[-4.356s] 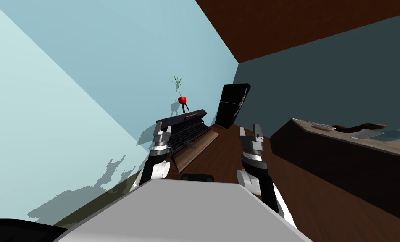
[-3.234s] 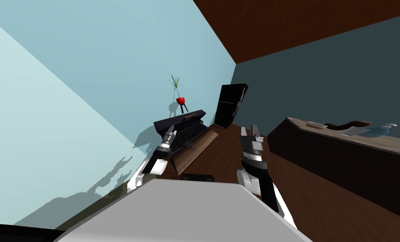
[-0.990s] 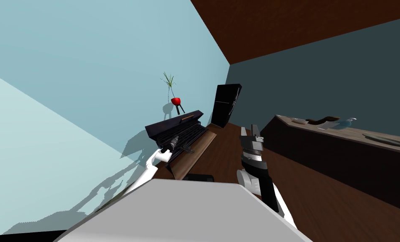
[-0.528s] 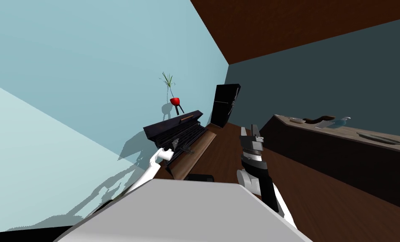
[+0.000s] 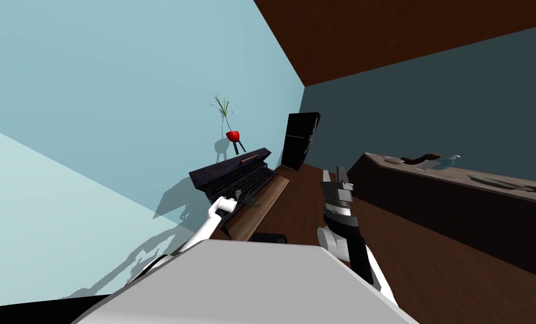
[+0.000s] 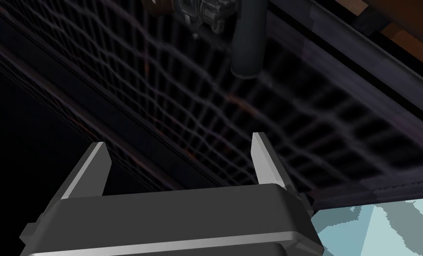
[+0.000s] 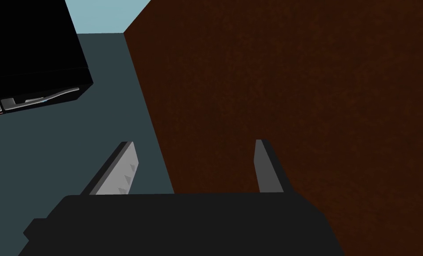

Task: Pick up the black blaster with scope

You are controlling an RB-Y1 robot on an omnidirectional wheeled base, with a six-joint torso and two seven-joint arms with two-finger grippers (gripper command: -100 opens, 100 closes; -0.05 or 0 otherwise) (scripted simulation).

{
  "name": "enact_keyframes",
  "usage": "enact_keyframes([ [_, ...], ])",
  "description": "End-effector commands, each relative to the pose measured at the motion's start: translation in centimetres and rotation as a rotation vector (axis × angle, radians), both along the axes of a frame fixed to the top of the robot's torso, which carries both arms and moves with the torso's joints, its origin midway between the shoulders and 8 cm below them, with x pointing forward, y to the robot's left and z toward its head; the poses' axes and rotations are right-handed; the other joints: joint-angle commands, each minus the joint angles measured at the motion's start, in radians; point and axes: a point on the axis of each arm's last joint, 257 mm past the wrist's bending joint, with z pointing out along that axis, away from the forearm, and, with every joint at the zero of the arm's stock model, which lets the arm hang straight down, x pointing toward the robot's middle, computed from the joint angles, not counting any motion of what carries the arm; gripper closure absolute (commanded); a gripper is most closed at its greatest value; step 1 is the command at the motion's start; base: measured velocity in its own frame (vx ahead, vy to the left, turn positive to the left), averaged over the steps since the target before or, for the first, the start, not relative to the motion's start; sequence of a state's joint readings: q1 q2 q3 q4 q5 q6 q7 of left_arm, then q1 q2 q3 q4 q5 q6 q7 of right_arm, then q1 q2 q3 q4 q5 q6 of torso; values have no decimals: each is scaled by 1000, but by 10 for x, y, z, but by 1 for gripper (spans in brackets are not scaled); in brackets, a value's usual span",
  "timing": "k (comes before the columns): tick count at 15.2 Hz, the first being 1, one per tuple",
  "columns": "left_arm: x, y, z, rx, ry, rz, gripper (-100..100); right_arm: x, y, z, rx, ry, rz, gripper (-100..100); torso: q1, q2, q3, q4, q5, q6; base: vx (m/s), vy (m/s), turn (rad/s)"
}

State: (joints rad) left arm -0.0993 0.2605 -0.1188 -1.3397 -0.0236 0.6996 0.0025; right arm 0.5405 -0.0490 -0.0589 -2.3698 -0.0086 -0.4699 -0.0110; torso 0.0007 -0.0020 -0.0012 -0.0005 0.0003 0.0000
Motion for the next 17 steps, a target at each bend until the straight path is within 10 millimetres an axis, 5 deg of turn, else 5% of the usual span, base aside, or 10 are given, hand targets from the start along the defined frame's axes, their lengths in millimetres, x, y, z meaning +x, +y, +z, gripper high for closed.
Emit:
enact_keyframes([
  [1,-5,0,-5,0,29,6,-100,0,0,0,0,0,0,0,0,0,0,0,0,0,13,12,-12],
  [9,-27,-37,-42,-36,205,18,-100,0,0,0,0,0,0,0,0,0,0,0,0,0,15,14,-32],
  [14,-49,-99,-63,-101,331,-4,-100,0,0,0,0,0,0,0,-1,0,0,0,0,0,16,15,-32],
  [17,-54,-119,-66,-125,353,-15,-100,0,0,0,0,0,0,0,-1,1,1,0,0,0,11,9,-17],
])
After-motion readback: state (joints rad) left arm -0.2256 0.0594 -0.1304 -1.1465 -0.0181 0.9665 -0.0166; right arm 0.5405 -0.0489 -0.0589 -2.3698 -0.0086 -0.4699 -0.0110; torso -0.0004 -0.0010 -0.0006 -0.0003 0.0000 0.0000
